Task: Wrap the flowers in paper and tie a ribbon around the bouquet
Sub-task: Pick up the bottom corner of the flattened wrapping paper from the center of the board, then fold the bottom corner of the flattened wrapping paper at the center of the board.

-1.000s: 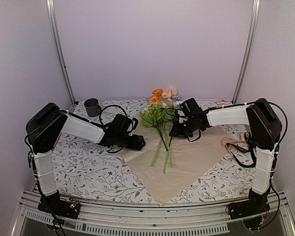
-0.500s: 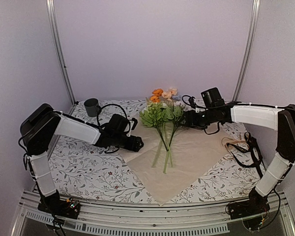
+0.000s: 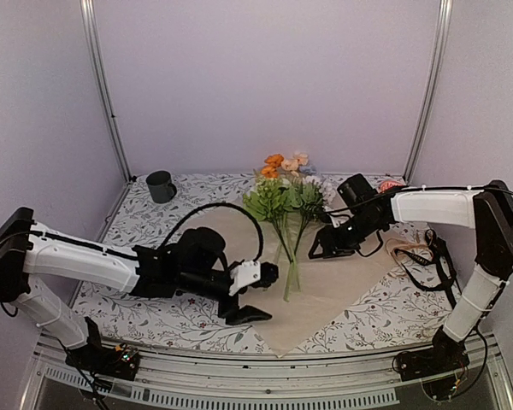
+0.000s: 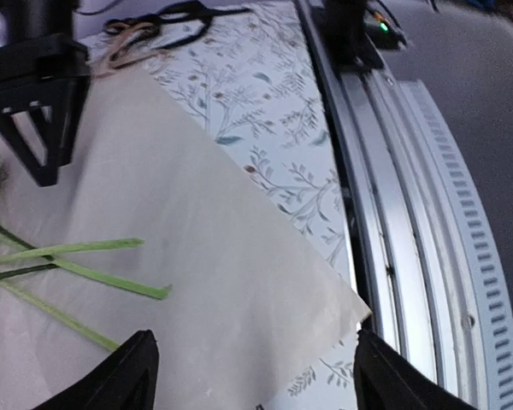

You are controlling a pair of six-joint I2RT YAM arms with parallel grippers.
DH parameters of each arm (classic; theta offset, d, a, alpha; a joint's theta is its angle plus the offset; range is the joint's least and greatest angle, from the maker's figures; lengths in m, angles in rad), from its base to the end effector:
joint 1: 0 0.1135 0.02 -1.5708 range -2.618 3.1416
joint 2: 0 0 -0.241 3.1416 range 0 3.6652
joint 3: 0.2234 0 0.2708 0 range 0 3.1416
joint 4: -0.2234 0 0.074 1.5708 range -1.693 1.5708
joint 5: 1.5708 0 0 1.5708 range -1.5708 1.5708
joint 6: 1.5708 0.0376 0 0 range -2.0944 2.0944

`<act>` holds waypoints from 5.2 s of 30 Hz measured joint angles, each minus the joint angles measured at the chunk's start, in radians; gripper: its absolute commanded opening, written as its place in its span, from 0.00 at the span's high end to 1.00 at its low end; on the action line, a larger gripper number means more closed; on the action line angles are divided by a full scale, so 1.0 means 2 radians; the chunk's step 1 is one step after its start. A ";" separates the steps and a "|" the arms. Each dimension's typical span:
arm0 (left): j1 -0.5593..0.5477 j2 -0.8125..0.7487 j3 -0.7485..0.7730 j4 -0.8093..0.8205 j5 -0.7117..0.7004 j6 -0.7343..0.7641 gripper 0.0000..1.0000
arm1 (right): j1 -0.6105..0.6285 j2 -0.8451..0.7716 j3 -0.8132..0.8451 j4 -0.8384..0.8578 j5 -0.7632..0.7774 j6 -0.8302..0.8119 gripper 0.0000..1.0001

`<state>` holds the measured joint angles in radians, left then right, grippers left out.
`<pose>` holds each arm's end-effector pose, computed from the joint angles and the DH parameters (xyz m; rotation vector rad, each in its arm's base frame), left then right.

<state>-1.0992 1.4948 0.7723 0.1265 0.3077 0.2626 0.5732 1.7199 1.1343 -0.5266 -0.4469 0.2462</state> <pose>0.1399 -0.2995 0.1625 1.5548 1.6263 -0.8006 0.2910 0.2072 0.1591 -0.5978 2.7181 0.8377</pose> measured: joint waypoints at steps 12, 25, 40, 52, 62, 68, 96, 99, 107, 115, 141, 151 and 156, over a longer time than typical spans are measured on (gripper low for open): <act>-0.102 0.131 0.031 -0.038 -0.058 0.121 0.13 | 0.057 0.013 -0.060 0.039 -0.022 0.016 0.48; -0.120 0.163 0.034 -0.019 -0.146 0.154 0.36 | 0.055 0.016 -0.114 0.111 -0.044 0.044 0.48; -0.141 0.153 -0.014 0.059 -0.172 0.164 0.63 | 0.054 0.025 -0.121 0.145 -0.068 0.047 0.49; -0.138 0.149 -0.014 0.058 -0.137 0.156 0.77 | 0.054 0.027 -0.121 0.144 -0.073 0.046 0.49; -0.128 0.149 0.004 0.064 -0.124 0.151 1.00 | 0.054 0.028 -0.121 0.143 -0.075 0.043 0.49; -0.110 0.137 0.013 0.071 -0.137 0.141 1.00 | 0.054 0.028 -0.121 0.142 -0.078 0.041 0.48; 0.098 0.148 0.126 0.085 -0.008 0.074 1.00 | 0.009 -0.006 -0.081 0.150 -0.255 -0.096 0.29; 0.107 0.169 0.152 0.070 0.004 0.079 1.00 | 0.001 0.012 -0.077 0.156 -0.268 -0.102 0.29; 0.123 0.185 0.180 0.042 0.024 0.097 1.00 | -0.059 -0.007 -0.087 0.166 -0.280 -0.098 0.27; 0.126 0.203 0.211 0.037 0.048 0.102 1.00 | -0.061 -0.070 -0.145 0.241 -0.278 -0.057 0.26; 0.147 0.192 0.168 0.039 0.025 -0.005 0.47 | -0.016 0.011 -0.167 0.301 -0.229 0.007 0.99; 0.167 0.156 0.073 -0.009 -0.093 -0.162 0.52 | -0.030 0.034 -0.161 0.302 -0.200 0.027 0.99; 0.172 0.156 0.047 -0.033 -0.108 -0.199 0.53 | -0.033 0.051 -0.161 0.306 -0.196 0.037 0.99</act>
<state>-0.7551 1.8069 0.8654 0.0601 0.0921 -0.1356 0.5072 1.8225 0.8124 0.0845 -0.8391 0.3199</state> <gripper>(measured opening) 0.478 0.007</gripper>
